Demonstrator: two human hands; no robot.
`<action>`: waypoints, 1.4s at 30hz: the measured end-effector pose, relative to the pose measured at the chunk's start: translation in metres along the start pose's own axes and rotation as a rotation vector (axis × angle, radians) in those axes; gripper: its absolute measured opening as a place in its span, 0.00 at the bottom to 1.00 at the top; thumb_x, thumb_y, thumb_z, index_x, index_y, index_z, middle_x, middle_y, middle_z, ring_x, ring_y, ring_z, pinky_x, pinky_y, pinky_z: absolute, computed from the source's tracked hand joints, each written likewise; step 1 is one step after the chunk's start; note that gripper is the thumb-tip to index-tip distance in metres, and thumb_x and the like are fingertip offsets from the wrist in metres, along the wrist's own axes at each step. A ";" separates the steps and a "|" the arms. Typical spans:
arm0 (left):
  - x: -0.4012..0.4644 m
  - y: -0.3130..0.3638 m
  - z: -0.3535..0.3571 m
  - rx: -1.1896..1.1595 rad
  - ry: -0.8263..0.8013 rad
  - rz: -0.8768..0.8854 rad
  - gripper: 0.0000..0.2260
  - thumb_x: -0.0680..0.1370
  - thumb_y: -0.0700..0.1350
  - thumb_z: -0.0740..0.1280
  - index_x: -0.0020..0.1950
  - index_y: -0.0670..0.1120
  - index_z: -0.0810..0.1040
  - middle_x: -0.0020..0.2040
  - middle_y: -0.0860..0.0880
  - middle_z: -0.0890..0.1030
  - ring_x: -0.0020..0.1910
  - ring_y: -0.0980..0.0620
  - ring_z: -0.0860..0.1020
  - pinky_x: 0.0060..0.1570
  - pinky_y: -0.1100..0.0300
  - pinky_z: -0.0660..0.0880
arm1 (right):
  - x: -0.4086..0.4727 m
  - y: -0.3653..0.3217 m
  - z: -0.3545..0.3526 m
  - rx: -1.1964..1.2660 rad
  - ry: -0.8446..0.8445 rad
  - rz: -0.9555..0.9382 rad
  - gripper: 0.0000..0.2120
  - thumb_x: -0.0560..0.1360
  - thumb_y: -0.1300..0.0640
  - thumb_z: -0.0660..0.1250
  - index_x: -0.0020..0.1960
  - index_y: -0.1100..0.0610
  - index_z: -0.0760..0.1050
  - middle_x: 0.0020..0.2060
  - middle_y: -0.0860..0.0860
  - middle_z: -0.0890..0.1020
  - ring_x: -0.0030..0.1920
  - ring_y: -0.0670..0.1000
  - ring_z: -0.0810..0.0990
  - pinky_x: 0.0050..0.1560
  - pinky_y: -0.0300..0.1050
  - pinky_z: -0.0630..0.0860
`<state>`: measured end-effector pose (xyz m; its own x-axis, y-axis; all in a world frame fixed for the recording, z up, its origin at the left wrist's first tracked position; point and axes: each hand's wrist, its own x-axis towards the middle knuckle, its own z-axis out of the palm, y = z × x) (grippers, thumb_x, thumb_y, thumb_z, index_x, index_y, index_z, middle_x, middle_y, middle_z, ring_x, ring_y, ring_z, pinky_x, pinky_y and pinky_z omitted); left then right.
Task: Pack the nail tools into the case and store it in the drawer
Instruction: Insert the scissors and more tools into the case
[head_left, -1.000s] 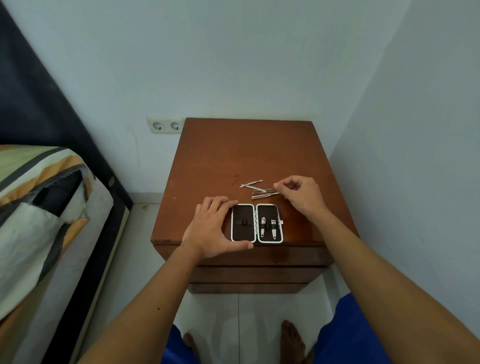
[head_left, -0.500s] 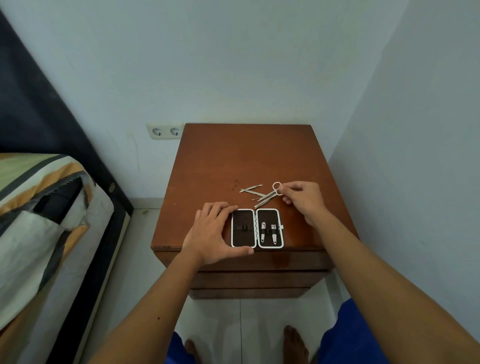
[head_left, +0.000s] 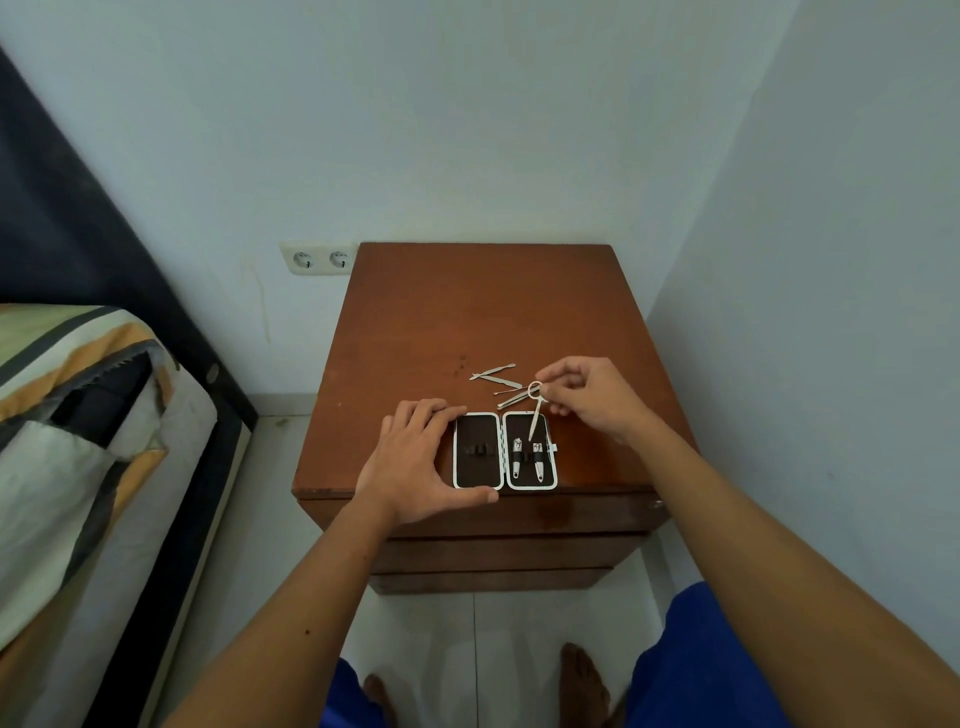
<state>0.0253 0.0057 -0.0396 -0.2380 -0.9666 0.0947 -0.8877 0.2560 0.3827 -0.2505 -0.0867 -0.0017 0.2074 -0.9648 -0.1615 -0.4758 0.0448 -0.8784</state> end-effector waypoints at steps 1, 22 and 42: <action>0.000 0.000 0.000 -0.002 0.001 0.001 0.53 0.63 0.85 0.65 0.80 0.55 0.66 0.75 0.55 0.68 0.74 0.53 0.61 0.72 0.49 0.64 | -0.001 0.002 0.002 -0.024 -0.005 -0.006 0.06 0.77 0.60 0.75 0.52 0.52 0.84 0.39 0.52 0.88 0.38 0.47 0.84 0.49 0.47 0.82; -0.001 0.001 0.000 0.012 0.010 -0.002 0.53 0.63 0.85 0.63 0.80 0.55 0.67 0.75 0.55 0.68 0.73 0.52 0.62 0.72 0.47 0.66 | -0.038 0.022 0.025 -0.441 -0.110 -0.306 0.33 0.68 0.37 0.78 0.70 0.48 0.78 0.56 0.42 0.73 0.55 0.45 0.74 0.56 0.37 0.70; -0.001 0.002 -0.002 0.003 0.008 -0.003 0.53 0.63 0.84 0.66 0.80 0.55 0.66 0.75 0.55 0.68 0.73 0.52 0.62 0.73 0.48 0.65 | 0.007 0.004 0.014 -0.405 0.189 -0.133 0.07 0.79 0.54 0.73 0.55 0.51 0.87 0.47 0.46 0.78 0.42 0.40 0.74 0.47 0.38 0.68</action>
<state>0.0246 0.0075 -0.0375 -0.2321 -0.9674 0.1009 -0.8894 0.2531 0.3806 -0.2386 -0.0896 -0.0127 0.1483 -0.9872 0.0585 -0.7589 -0.1515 -0.6334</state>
